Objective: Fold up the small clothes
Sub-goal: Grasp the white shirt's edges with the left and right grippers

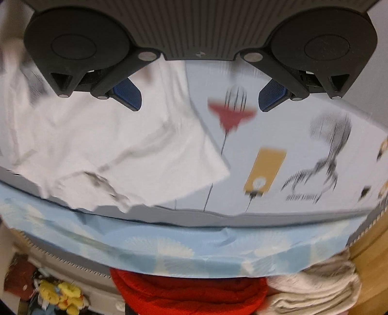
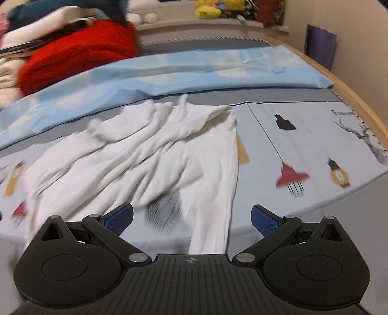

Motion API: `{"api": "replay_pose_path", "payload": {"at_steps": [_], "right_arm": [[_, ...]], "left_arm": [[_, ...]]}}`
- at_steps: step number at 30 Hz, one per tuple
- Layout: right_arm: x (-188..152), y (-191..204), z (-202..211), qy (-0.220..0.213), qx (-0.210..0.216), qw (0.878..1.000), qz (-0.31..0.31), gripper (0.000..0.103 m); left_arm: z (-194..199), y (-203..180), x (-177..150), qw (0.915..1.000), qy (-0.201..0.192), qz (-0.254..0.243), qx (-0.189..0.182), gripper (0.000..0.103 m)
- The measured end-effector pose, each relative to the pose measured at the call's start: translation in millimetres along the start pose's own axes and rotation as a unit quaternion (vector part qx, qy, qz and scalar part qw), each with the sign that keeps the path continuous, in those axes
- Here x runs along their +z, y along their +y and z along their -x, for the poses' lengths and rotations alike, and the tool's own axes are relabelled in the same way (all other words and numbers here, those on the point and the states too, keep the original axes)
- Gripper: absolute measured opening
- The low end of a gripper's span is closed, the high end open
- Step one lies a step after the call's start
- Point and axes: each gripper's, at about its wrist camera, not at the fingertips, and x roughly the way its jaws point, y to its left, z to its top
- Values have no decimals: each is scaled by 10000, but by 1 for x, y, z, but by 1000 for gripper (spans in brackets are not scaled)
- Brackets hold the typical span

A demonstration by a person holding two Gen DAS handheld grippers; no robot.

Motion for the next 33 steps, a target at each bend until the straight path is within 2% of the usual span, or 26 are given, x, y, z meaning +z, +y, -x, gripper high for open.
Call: {"api": "replay_pose_path", "payload": {"at_steps": [3, 6, 9, 11, 12, 14, 15, 16, 17, 18, 19, 20, 21, 23, 25, 26, 27, 28, 29, 31, 32, 33], "right_arm": [[30, -12, -56, 132, -171, 9991, -363, 102], [49, -21, -100, 274, -77, 9966, -767, 102], [68, -20, -132, 323, 211, 9930, -1117, 102], [80, -12, -152, 386, 315, 9907, -1265, 102], [85, -7, -163, 440, 323, 9902, -1285, 102], [91, 6, -180, 519, 297, 9917, -1140, 102], [93, 14, -186, 472, 238, 9940, -956, 95], [96, 22, -189, 392, 178, 9964, -735, 85], [98, 30, -191, 314, 151, 9984, -448, 44], [101, 37, -190, 251, 179, 9994, -158, 15], [104, 41, -185, 154, 121, 9998, -11, 14], [107, 40, -174, -78, 193, 9998, 20, 9], [110, 37, -164, -317, 315, 9990, -17, 9], [115, 22, -134, -705, 449, 9964, -152, 8], [118, 8, -112, -725, 619, 9951, -268, 8], [118, 2, -99, -702, 601, 9953, -298, 7], [116, -2, -86, -769, 588, 9949, -285, 0], [115, -6, -71, -917, 551, 9939, -256, 0], [111, -13, -51, -1096, 550, 9920, -302, 0], [106, -34, -18, -1290, 666, 9872, -665, 0], [101, -45, -4, -1303, 652, 9859, -819, 0], [95, -55, 6, -1274, 642, 9860, -863, 0]], "left_arm": [[-39, -23, 29, 9996, -108, -243, 43, 102], [-75, -48, 44, 9984, 3, -556, -28, 102], [-104, -69, 49, 9957, 169, -883, 209, 98], [-122, -75, 50, 9947, 233, -923, 392, 98], [-128, -76, 51, 9944, 247, -934, 437, 93], [-131, -74, 53, 9947, 208, -967, 282, 69], [-129, -74, 56, 9945, 155, -1030, 62, 23], [-123, -74, 58, 9944, 2, -1059, 19, 0], [-116, -71, 60, 9942, -212, -1013, 291, 0], [-106, -62, 64, 9943, -472, -839, 461, 0], [-95, -47, 68, 9960, -599, -571, 338, 0], [-87, -30, 73, 9973, -649, -286, 199, 0], [-77, -14, 77, 9975, -698, -37, 137, 0], [-57, 18, 81, 9954, -922, 163, 217, 0], [-47, 41, 79, 9964, -798, 275, 108, 0], [-42, 52, 75, 9969, -659, 400, -128, 0], [-38, 59, 70, 9968, -565, 459, -334, 2], [-33, 59, 64, 9967, -523, 458, -428, 7], [-28, 55, 57, 9967, -508, 378, -515, 12], [-24, 36, 49, 9965, -496, 128, -662, 49], [-26, 23, 47, 9961, -505, 14, -717, 59], [-30, 9, 46, 9958, -517, -94, -751, 75]]}}
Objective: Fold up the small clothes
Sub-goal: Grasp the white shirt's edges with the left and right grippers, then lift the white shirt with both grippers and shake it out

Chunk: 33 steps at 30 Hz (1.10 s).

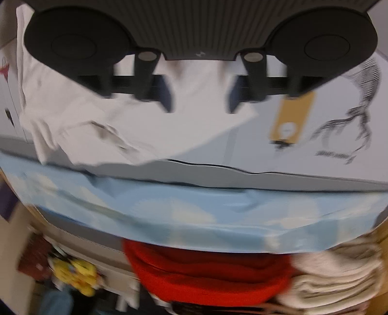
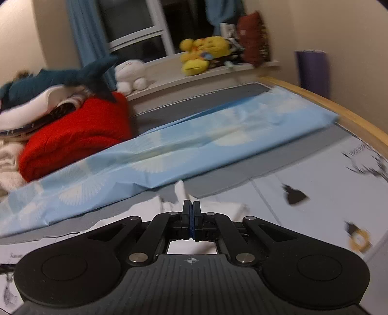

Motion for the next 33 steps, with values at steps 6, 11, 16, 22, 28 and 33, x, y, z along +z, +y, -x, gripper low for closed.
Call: {"api": "replay_pose_path", "payload": {"at_steps": [6, 11, 16, 22, 28, 33], "right_arm": [[-14, -19, -41, 1086, 426, 9925, -353, 75], [-22, -6, -136, 1498, 210, 9859, -720, 77], [-39, 11, -198, 1513, -390, 9856, -645, 26], [-22, 31, -119, 329, 451, 9983, 165, 9], [20, 23, 45, -404, 1096, 9930, 173, 9], [50, 7, 196, -1250, 1433, 9816, 181, 9]], "left_arm": [[-77, -81, -4, 9981, 455, -420, -46, 84], [-138, -110, -6, 9925, 614, -1023, 280, 90], [-151, -106, 9, 9925, 439, -1107, 284, 6], [-36, -16, 36, 9978, -618, 168, -162, 6], [154, 87, 29, 9819, -1611, 931, -366, 6], [325, 133, -1, 9583, -2584, 1178, -311, 6]]}}
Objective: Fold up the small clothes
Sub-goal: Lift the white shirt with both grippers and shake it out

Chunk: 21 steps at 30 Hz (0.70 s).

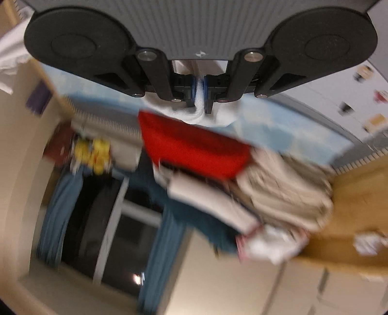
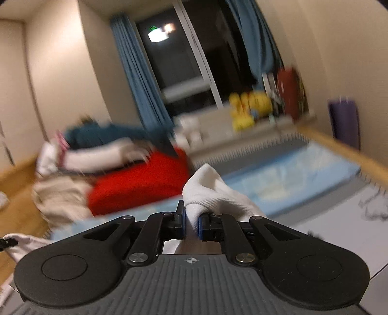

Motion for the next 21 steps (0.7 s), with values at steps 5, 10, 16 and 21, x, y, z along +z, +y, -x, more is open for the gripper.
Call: {"api": "replay_pose_path", "payload": {"at_steps": [5, 10, 16, 21], "right_arm": [[55, 19, 123, -702, 302, 9970, 152, 9], [76, 32, 175, -998, 451, 9929, 472, 9], [52, 28, 105, -465, 329, 9977, 357, 9], [6, 8, -6, 282, -266, 9992, 1, 9]], "left_arm": [[121, 17, 56, 9961, -827, 289, -70, 6], [156, 18, 85, 9944, -1027, 232, -65, 6], [56, 17, 54, 9993, -258, 140, 241, 6], [-71, 20, 5, 9973, 329, 192, 631, 9]]}}
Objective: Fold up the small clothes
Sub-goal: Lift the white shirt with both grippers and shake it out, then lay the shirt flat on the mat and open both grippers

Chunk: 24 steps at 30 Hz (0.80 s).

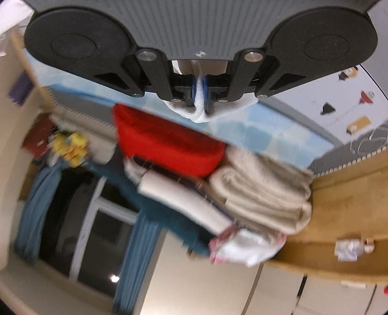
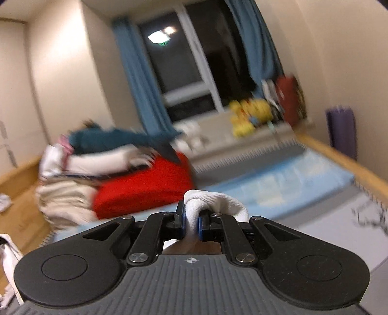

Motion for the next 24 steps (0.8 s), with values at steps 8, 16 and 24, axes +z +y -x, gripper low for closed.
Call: {"api": "replay_pose_path", "payload": {"at_steps": [8, 16, 24], "right_arm": [[-113, -62, -104, 2133, -828, 9687, -968, 47], [-228, -83, -46, 3018, -967, 9459, -694, 49], [-231, -86, -69, 2805, -1074, 9536, -227, 68]], "left_arm": [[-105, 32, -146, 9744, 2101, 344, 719, 54], [-32, 9, -303, 9246, 3802, -154, -193, 69], [-2, -40, -381, 8952, 4403, -590, -356, 92]]}}
